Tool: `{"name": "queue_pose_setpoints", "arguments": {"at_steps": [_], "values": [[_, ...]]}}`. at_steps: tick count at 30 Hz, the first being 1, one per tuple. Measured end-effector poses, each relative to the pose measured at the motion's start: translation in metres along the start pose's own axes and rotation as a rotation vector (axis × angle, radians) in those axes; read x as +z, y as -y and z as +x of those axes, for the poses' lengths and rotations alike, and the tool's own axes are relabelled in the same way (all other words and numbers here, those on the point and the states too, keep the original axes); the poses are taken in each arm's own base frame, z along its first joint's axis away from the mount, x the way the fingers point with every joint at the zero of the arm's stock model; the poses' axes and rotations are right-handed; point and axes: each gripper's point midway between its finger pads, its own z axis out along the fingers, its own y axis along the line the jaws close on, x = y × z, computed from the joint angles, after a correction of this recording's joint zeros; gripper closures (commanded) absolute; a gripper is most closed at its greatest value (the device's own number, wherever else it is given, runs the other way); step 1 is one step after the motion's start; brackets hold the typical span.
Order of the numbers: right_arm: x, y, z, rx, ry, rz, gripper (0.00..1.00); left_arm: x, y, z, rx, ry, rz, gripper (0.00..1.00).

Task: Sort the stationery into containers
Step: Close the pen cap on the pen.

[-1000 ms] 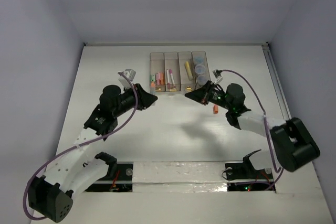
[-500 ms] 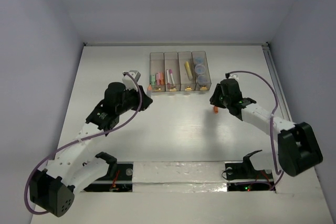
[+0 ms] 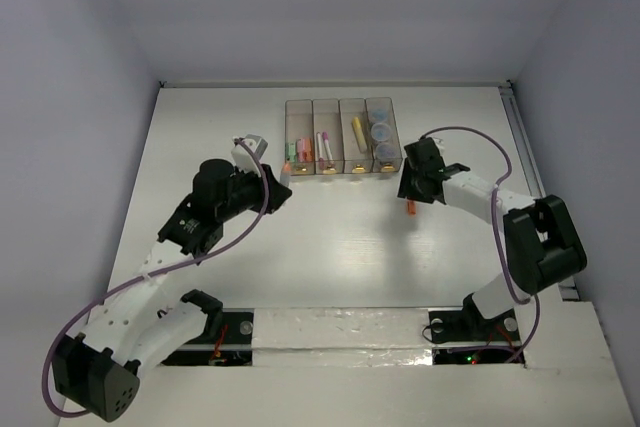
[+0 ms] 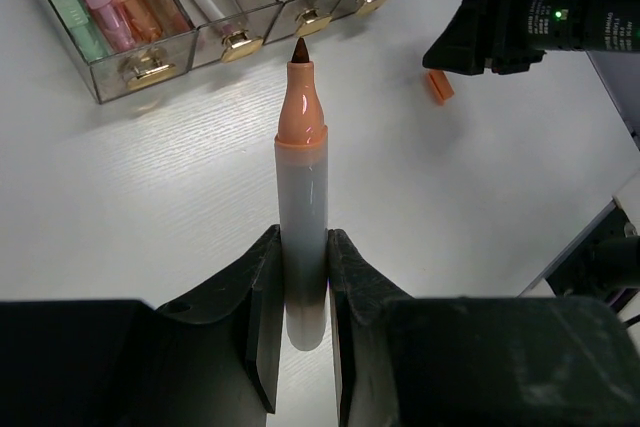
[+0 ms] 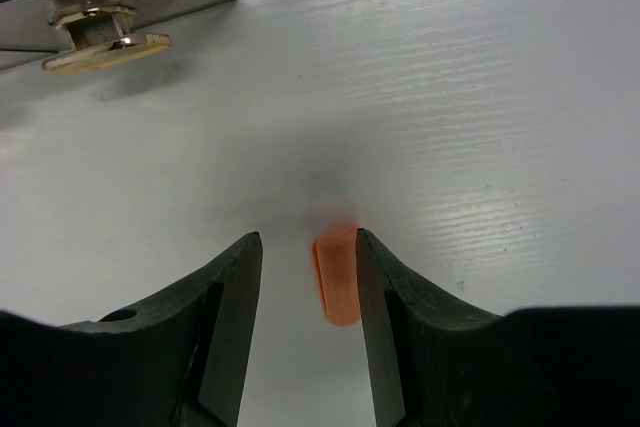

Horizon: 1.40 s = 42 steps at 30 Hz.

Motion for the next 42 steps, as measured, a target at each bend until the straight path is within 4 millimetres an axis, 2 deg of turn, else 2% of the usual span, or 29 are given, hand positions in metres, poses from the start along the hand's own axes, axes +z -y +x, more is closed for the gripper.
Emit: {"name": "queue_pose_setpoints", "arguments": {"at_steps": [7,13,20,28,30,35,38,40,42], "values": [[0.012,0.005,0.012,-0.034,-0.087,0.055,0.57,-0.005,0.006,-0.003,0.015,0.013,0.029,1.00],[0.011,0.012,0.023,-0.064,-0.151,0.097,0.62,-0.009,0.010,-0.006,0.027,0.030,0.044,1.00],[0.009,0.014,0.023,-0.080,-0.173,0.111,0.74,-0.015,0.015,-0.011,0.040,0.052,0.057,1.00],[0.010,0.014,0.022,-0.080,-0.172,0.109,0.97,-0.016,0.017,-0.011,0.045,0.054,0.065,1.00],[0.009,0.013,0.022,-0.075,-0.173,0.100,0.97,-0.016,0.017,-0.011,0.045,0.054,0.065,1.00],[-0.002,0.006,0.024,-0.050,-0.140,0.008,1.00,-0.015,0.017,-0.010,0.044,0.052,0.064,1.00],[-0.017,-0.010,0.018,-0.016,-0.076,-0.119,0.99,-0.015,0.017,-0.010,0.043,0.051,0.064,1.00],[-0.026,-0.023,0.012,0.005,-0.034,-0.213,0.94,-0.013,0.016,-0.009,0.041,0.044,0.064,1.00],[-0.029,-0.034,0.008,0.016,-0.019,-0.267,0.93,-0.011,0.015,-0.006,0.038,0.030,0.062,1.00]]}}
